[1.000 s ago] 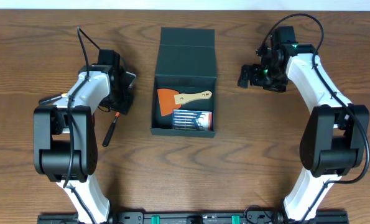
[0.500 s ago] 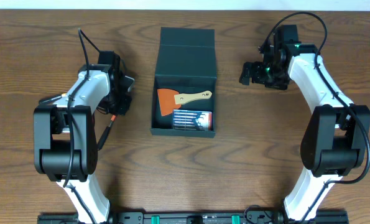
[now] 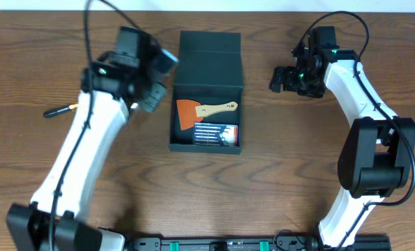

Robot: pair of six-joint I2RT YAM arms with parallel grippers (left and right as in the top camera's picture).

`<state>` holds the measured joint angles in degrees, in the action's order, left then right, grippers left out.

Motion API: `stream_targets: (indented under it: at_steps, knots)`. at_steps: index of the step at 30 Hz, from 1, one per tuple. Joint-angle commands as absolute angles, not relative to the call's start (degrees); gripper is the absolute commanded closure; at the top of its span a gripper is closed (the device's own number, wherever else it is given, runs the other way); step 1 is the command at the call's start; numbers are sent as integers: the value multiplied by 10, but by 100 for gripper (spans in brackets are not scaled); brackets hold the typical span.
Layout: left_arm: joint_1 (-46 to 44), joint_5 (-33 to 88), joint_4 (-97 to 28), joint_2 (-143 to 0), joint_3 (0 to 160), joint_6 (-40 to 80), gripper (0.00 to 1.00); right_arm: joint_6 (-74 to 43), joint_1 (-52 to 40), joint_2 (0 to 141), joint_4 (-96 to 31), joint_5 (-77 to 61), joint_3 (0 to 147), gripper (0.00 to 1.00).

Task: Pack container
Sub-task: 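Grasp the claw hammer by its handle with the left gripper, then carry the hammer with the left gripper and lower it into the box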

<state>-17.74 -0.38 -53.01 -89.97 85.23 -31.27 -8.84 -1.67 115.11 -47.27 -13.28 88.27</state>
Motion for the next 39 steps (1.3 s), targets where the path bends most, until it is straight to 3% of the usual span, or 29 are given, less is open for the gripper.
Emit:
stream_targets:
  at_steps: [1,7,11,26,39]
  knots:
    - [-240,-7,-535,-896,855,-424,94,-98,-13,1151,-471,-133,882,1]
    - [-333,-7,-529,-923,855,-599,94,-98,-14,1151,-471,-133,882,1]
    - [-367,-7,-506,-947,855,-632,95,-98,-14,1151,-472,-133,882,1]
    - [-392,-7,-403,-1065,855,-516,94,-98,-15,1151,-472,-133,882,1]
    - [-392,-7,-393,-1123,855,-450,94,-98,-15,1151,-472,-133,882,1]
